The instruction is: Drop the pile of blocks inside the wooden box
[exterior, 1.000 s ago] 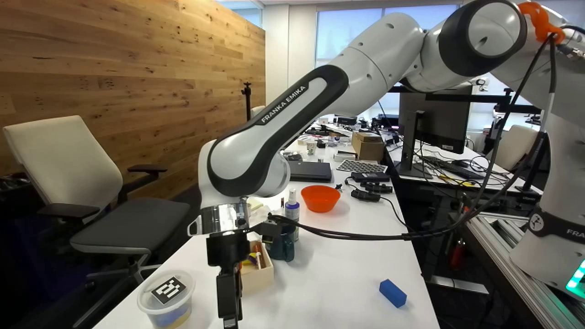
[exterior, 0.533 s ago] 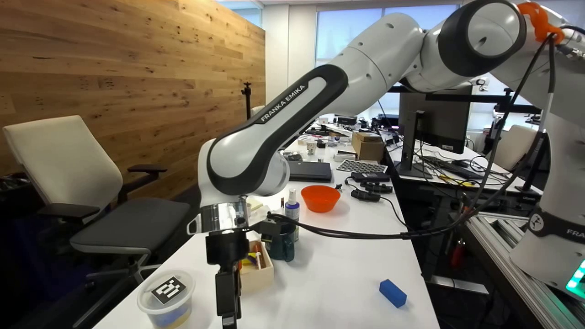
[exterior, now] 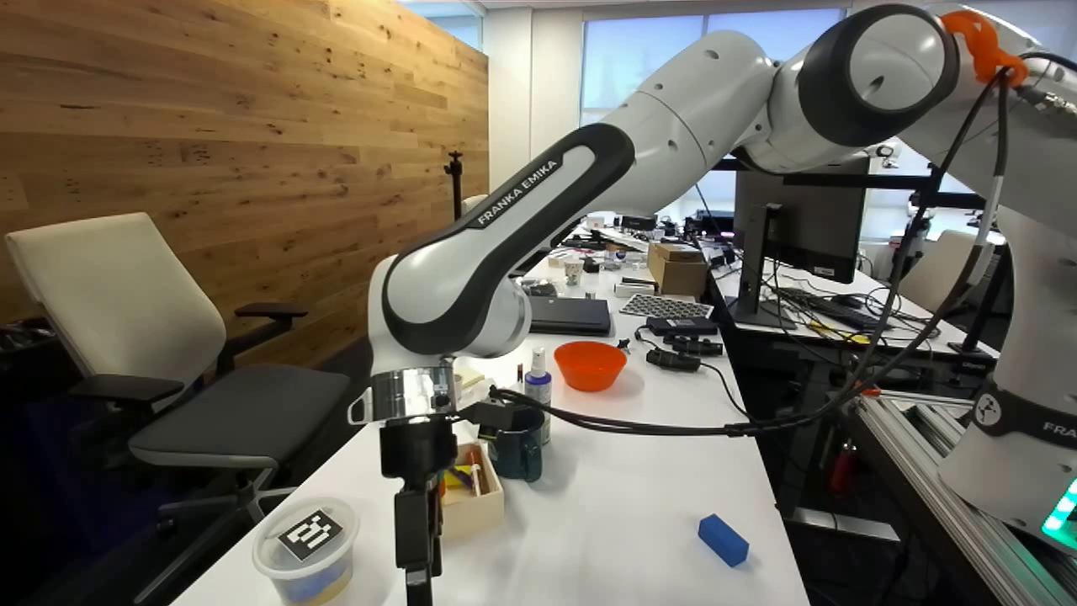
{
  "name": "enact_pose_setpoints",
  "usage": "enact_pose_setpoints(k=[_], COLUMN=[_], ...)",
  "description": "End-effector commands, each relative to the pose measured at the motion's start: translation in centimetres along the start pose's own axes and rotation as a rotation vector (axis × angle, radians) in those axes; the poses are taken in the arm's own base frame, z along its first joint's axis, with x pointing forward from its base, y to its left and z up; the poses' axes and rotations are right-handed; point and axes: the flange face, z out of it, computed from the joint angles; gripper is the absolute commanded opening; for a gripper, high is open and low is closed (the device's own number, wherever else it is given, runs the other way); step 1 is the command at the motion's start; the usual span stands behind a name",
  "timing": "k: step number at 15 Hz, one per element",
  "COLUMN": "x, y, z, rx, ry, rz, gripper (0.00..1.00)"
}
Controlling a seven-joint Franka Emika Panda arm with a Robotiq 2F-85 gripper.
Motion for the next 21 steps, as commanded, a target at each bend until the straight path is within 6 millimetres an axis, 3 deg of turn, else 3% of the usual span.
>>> enact_pose_setpoints(k=[1, 13, 21], x=[0.9, 2.1, 1.9], y=[0.3, -1.0, -0.4], z=[0.4, 1.2, 1.7], rx=[0.010, 0.026, 0.032], ry=[-0.006, -0.002, -0.020], rz=[0.015, -0.014, 0.002], gripper=[1.00, 1.00, 1.00])
